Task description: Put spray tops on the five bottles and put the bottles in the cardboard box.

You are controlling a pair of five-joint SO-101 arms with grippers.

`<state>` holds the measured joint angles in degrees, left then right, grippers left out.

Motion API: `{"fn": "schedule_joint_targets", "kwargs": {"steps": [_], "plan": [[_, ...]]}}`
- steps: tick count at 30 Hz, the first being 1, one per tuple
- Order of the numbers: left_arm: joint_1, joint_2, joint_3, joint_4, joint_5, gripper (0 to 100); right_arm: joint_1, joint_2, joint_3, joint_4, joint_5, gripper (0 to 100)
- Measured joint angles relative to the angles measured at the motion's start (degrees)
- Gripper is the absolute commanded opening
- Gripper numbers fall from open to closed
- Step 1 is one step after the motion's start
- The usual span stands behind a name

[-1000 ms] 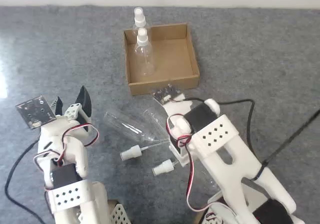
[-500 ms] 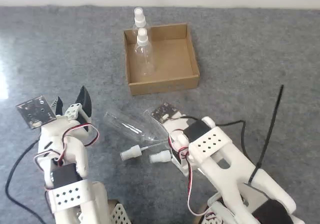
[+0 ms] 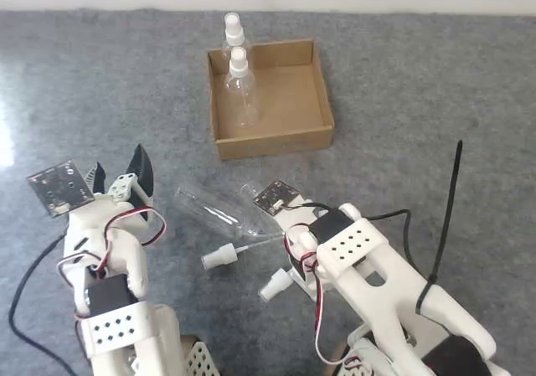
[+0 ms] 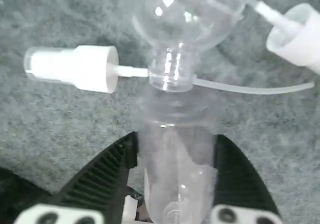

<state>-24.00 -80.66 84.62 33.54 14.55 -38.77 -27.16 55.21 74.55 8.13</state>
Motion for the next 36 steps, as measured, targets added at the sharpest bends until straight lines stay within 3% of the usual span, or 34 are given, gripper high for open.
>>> {"fn": "schedule_joint_targets", "kwargs": {"steps": [6,13,21,23,29,36], "plan": [[0.0,0.0,0.0,0.0,0.0,24,7.56,-5.27,-0.09,0.53,0.97,9.1],[0.0,0.0,0.0,0.0,0.0,24,17.32,-19.16,-0.62,5.71,11.34,9.1],[0.0,0.0,0.0,0.0,0.0,24,24.53,-26.11,-0.62,6.42,12.31,9.5],[0.0,0.0,0.0,0.0,0.0,24,26.11,-26.29,-0.62,4.48,9.32,9.5],[0.0,0.0,0.0,0.0,0.0,24,31.3,-26.29,0.44,-4.92,-8.88,9.5],[0.0,0.0,1.05,-1.58,-0.88,24,35.08,-26.29,2.2,-11.69,-22.95,9.5]]}}
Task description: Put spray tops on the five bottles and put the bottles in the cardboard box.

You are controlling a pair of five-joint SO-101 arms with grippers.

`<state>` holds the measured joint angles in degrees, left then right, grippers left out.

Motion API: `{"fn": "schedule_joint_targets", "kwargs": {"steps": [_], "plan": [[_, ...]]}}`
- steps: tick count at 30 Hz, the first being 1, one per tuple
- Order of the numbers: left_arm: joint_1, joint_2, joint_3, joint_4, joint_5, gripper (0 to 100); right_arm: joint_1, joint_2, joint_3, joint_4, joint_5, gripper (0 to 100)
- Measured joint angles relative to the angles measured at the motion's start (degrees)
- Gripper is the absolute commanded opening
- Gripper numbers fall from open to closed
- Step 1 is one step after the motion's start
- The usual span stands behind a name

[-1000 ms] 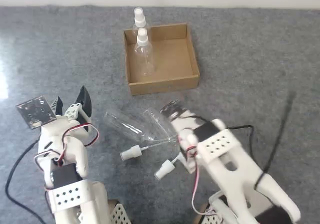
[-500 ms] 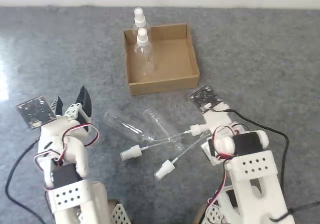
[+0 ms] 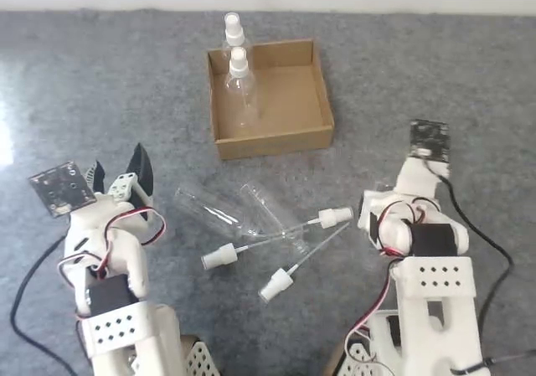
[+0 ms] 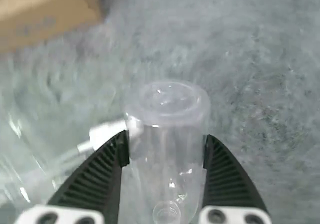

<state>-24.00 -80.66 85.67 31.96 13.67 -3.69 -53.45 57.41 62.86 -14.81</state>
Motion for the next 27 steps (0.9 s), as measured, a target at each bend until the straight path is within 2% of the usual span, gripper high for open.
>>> {"fn": "schedule_joint_targets", "kwargs": {"steps": [6,9,14,21,27], "plan": [[0.0,0.0,0.62,-0.09,-0.44,24,2.9,0.0,0.0,-3.43,-15.3,9.5],[0.0,0.0,0.62,-0.09,-0.44,24,4.48,0.0,0.0,-3.52,-20.04,9.5],[0.0,0.0,0.62,-0.09,-0.44,24,7.65,0.0,3.43,-6.15,-21.8,9.6],[0.0,0.0,0.62,-0.09,-0.44,24,11.43,0.0,14.24,-20.48,-22.33,9.6],[0.0,0.0,0.62,-0.09,-0.44,24,16.09,0.0,20.22,-30.42,-26.46,9.6]]}}
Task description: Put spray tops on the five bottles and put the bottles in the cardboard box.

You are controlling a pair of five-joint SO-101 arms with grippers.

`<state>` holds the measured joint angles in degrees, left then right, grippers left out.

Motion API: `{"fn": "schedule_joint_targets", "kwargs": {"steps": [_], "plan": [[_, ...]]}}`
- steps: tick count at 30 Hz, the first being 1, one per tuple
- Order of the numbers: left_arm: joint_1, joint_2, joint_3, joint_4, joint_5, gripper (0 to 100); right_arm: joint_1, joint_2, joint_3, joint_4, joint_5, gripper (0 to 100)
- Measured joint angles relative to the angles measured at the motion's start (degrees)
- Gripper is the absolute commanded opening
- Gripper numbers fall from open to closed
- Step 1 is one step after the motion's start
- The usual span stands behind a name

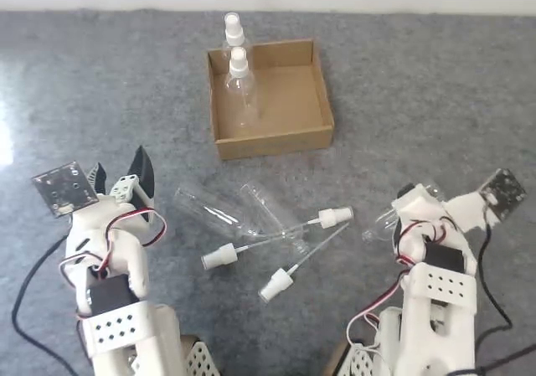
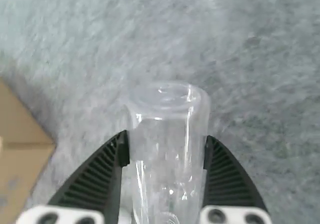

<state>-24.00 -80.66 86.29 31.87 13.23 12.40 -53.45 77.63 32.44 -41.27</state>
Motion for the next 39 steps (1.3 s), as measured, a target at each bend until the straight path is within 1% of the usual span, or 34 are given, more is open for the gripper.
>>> {"fn": "schedule_joint_targets", "kwargs": {"steps": [4,5,9,10,13,18,23,32,36,39], "plan": [[0.0,0.0,0.0,0.0,0.0,24,1.85,0.0,0.88,-1.14,-0.62,10.4],[0.0,0.0,0.0,0.0,0.0,24,2.29,0.0,0.88,-1.14,-0.62,12.5],[0.0,0.0,0.0,0.0,0.0,24,4.4,-0.09,1.41,-1.14,-0.7,26.4],[0.0,0.0,0.0,0.0,0.0,24,4.57,-0.18,2.02,-1.14,-0.7,27.9],[0.0,0.0,0.0,0.0,0.0,24,4.22,-0.35,3.78,-1.32,-0.7,26.9],[0.0,0.0,0.0,0.0,0.0,24,3.34,-0.35,3.87,-1.32,-0.62,20.0],[0.0,0.0,0.0,0.0,0.0,24,3.08,-0.35,2.9,-0.79,-0.62,19.5],[0.0,0.0,0.0,0.0,0.0,24,3.08,-0.35,-8.35,12.66,2.2,19.1],[0.0,0.0,0.0,0.0,0.0,24,2.99,-0.35,-13.19,17.93,5.01,19.1],[0.0,0.0,0.0,0.0,0.0,24,3.08,-0.35,-17.05,22.77,8.44,19.1]]}}
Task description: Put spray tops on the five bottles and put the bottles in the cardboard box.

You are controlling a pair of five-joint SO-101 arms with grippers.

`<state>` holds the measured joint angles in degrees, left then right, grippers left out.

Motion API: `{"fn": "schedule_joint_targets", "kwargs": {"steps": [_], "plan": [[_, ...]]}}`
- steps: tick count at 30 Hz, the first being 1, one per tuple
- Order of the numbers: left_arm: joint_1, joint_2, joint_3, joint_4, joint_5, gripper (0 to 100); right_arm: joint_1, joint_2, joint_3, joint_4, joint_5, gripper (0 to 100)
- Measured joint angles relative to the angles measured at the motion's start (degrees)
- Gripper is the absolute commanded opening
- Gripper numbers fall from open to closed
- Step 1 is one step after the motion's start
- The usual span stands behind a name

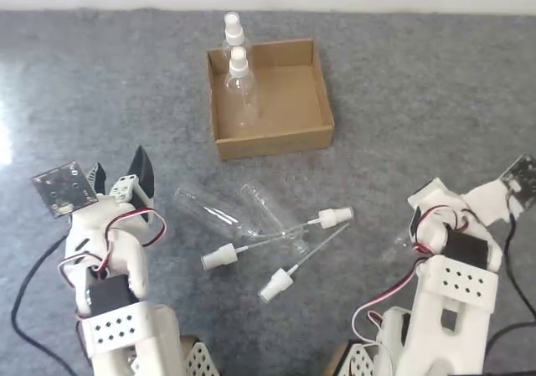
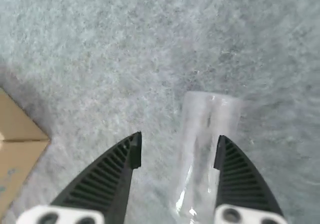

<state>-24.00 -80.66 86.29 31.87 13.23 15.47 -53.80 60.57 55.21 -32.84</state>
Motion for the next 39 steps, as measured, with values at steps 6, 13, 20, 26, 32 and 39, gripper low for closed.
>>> {"fn": "schedule_joint_targets", "kwargs": {"steps": [6,13,20,26,32,39], "plan": [[0.0,0.0,0.0,0.0,0.0,24,-0.09,0.0,-6.95,9.41,13.27,19.1],[0.0,0.0,0.0,0.0,0.0,24,-0.18,0.0,-8.26,13.01,33.05,19.1],[0.0,0.0,0.0,0.0,0.0,24,-0.09,0.0,-8.26,16.88,46.33,19.1],[0.0,0.0,0.0,0.0,0.0,24,0.0,0.0,-8.26,18.55,61.19,19.5],[0.0,0.0,0.0,0.0,0.0,24,-0.18,0.0,-8.26,20.75,77.45,25.3],[0.0,0.0,0.0,0.0,0.0,24,-0.18,0.0,-8.26,21.1,89.67,37.4]]}}
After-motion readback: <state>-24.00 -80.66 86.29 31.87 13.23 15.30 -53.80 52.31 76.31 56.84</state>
